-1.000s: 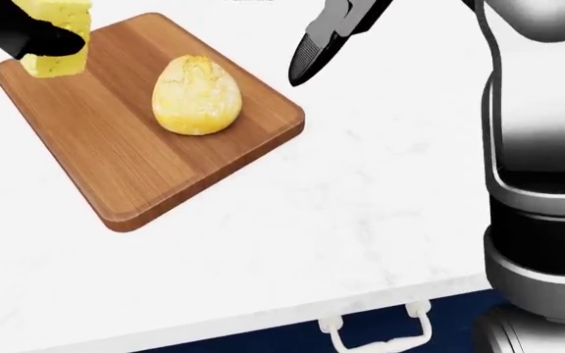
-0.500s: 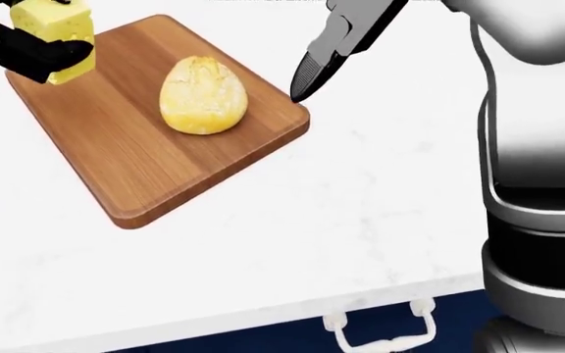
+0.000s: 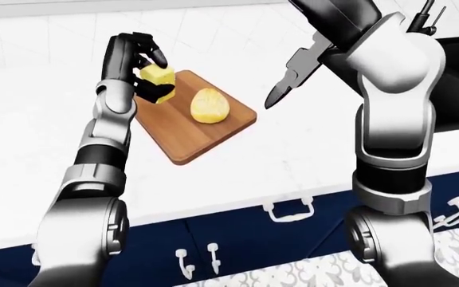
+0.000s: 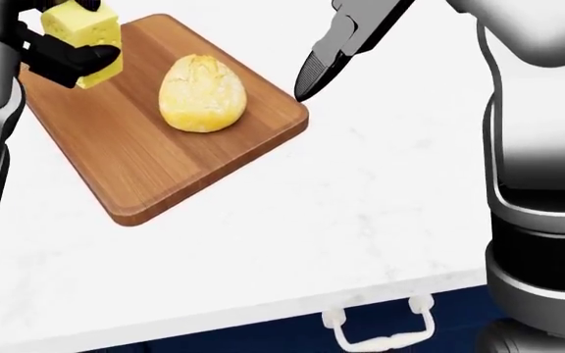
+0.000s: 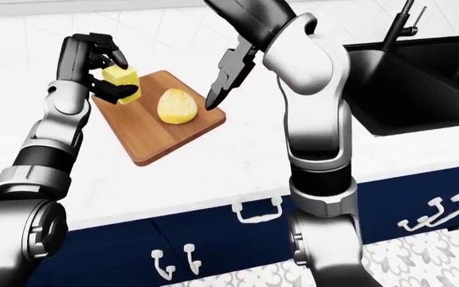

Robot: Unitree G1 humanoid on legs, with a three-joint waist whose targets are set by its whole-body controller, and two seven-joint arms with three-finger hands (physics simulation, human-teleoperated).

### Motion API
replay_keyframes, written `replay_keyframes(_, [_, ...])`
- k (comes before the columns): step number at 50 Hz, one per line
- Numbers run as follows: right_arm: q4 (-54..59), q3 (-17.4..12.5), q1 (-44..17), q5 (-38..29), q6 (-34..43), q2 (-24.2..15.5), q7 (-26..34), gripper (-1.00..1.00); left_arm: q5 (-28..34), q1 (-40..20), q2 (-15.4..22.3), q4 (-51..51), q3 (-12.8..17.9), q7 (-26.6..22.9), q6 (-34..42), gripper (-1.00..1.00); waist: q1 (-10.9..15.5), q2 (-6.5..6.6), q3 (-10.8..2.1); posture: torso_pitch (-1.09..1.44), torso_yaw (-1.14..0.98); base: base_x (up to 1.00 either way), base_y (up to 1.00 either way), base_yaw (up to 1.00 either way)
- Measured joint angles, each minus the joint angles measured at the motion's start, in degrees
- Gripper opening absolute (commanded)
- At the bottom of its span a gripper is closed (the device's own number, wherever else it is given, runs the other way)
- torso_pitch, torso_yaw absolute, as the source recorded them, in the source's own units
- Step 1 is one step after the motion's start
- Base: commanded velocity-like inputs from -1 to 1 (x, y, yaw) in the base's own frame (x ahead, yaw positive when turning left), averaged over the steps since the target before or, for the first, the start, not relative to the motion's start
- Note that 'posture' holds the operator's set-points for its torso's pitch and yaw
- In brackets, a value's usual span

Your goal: Place the bread and cheese on the cutting board.

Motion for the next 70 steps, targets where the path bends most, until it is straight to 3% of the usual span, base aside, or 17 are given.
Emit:
replay_keyframes(50, [0.43,-0.31,-0.54,0.53,-0.17,-0.69,-0.40,1.00,1.25,6.70,-2.83,-3.32,-0.75,-0.20,-0.46,-1.00,0.00,-0.10,-0.07,0.00,0.00,0.00,0.00,0.00])
replay_keyframes(56, [0.14,-0.44,-0.89,0.66,0.09,-0.85,-0.32,1.00,1.47,7.09,-3.02,-3.58,-0.80,0.09,-0.76,-0.38,0.03,-0.11,-0.15,0.00,0.00,0.00,0.00,0.00])
replay_keyframes(57, [0.12,-0.43,-0.93,0.68,0.07,-0.87,-0.34,1.00,1.55,7.20,-3.01,-3.71,-0.80,0.12,-0.68,-0.19,0.02,-0.10,-0.17,0.00,0.00,0.00,0.00,0.00])
replay_keyframes(59, [0.18,-0.47,-0.95,0.73,-0.05,-0.94,-0.41,1.00,1.68,7.38,-3.04,-3.87,-0.81,0.16,-0.60,0.44,0.03,-0.08,-0.20,0.00,0.00,0.00,0.00,0.00])
replay_keyframes(60, [0.28,-0.50,-0.97,0.76,-0.10,-0.97,-0.44,1.00,1.68,7.39,-3.05,-3.87,-0.77,0.19,-0.60,0.57,0.04,-0.08,-0.20,0.00,0.00,0.00,0.00,0.00])
replay_keyframes(70, [1.05,-0.53,-1.57,0.87,-0.29,-1.19,-0.63,1.00,1.77,7.33,-2.98,-4.13,-0.64,0.42,-0.80,0.65,0.09,0.00,-0.31,0.00,0.00,0.00,0.00,0.00])
